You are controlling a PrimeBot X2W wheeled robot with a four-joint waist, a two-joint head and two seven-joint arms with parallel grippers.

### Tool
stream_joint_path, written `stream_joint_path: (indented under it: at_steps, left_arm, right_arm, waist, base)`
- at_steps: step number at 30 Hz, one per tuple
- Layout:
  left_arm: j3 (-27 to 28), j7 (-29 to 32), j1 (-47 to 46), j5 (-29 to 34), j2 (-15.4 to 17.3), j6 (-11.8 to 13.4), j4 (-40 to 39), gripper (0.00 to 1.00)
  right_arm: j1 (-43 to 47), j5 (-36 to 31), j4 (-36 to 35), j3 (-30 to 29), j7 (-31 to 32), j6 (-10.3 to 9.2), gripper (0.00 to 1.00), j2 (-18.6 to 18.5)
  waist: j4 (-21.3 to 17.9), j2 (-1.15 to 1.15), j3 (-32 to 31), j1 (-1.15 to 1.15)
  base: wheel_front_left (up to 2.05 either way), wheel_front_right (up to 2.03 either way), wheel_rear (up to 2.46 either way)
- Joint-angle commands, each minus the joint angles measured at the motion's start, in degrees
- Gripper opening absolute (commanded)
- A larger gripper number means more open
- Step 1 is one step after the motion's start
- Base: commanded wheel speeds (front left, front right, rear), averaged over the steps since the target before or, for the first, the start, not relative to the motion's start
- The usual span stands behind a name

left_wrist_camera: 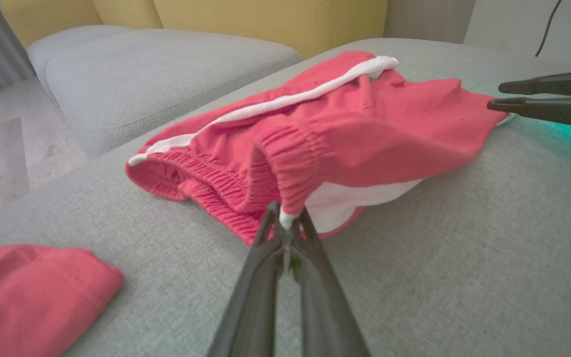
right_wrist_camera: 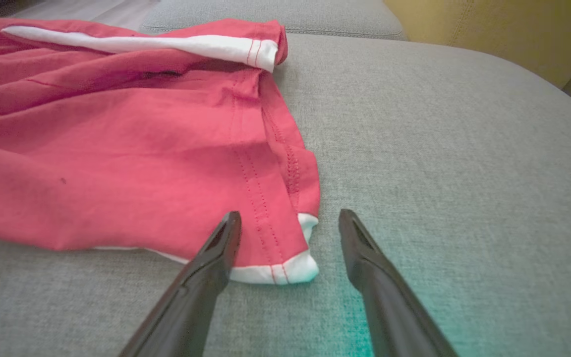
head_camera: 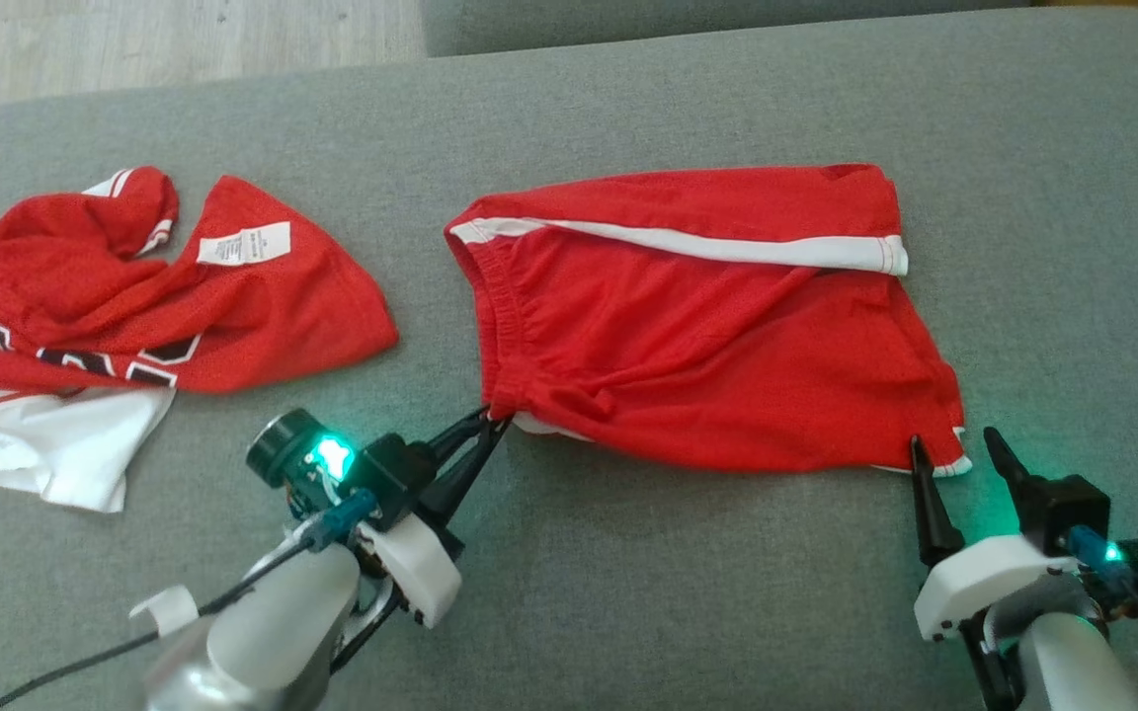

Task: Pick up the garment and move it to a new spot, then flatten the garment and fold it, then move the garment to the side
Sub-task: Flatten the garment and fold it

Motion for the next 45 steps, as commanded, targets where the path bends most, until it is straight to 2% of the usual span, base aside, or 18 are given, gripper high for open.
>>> stream_joint_path:
  at_steps: [1,11,19,26,36,37,38,39,45]
  left_arm:
    - [2.69,-0.29,-0.79,0.18,1.11,0.45,-1.34,0.0]
    - [4.68,-0.29,0.96,1.01,-0.27,0.4,-0.73,0.0]
    - [5.29,-0.29,1.13,1.59,-1.25,0.22,-0.46,0.0]
    - [5.23,-0.29,1.15,1.72,-1.41,0.09,-0.29,0.0]
    - [4.72,-0.29,0.66,1.44,-1.25,0.02,-0.02,0.0]
    - [4.62,-0.29,0.66,1.38,-1.23,0.02,-0.05,0.0]
    - [4.51,-0.29,0.66,1.31,-1.19,0.02,-0.07,0.0]
    - [4.41,-0.29,0.67,1.22,-1.15,0.02,-0.08,0.0]
    - [4.35,-0.29,0.74,0.69,-0.79,0.01,0.11,0.0]
  right_arm:
    - [-0.31,-0.34,-1.45,1.63,-0.14,0.37,1.0,-0.97]
    - [3.23,-0.44,-4.23,5.46,2.45,0.37,1.0,-4.79]
    - [2.44,-4.78,-4.69,7.11,5.76,0.37,1.0,-7.14]
    - [1.4,-7.97,-3.24,8.05,7.42,0.37,1.0,-7.62]
    - [0.09,-8.24,-0.49,9.21,8.05,0.37,1.0,-7.54]
    - [-0.06,-8.09,-0.24,9.5,8.14,0.37,0.8,-7.61]
    - [-0.18,-7.92,-0.05,9.66,8.14,0.37,0.44,-7.67]
    - [-0.26,-7.77,0.13,9.84,8.12,0.37,0.0,-7.73]
    - [-0.36,-7.01,0.51,10.23,8.09,0.37,0.0,-8.02]
  waist:
    - [-0.01,0.0,-0.22,0.0]
    - [-0.61,0.0,-2.16,0.0]
    - [-0.2,0.0,-2.57,0.0]
    - [0.4,0.0,-2.38,0.0]
    - [0.51,0.0,-2.14,0.0]
    - [0.5,0.0,-2.17,0.0]
    - [0.49,0.0,-2.21,0.0]
    - [0.48,0.0,-2.26,0.0]
    - [0.4,0.0,-2.69,0.0]
  base:
    - [0.0,0.0,0.0]
    - [0.0,0.0,0.0]
    - [0.0,0.0,0.0]
    - [0.0,0.0,0.0]
    - [0.0,0.0,0.0]
    - [0.0,0.0,0.0]
    - [0.0,0.0,0.0]
    - [0.0,0.0,0.0]
    - [0.0,0.0,0.0]
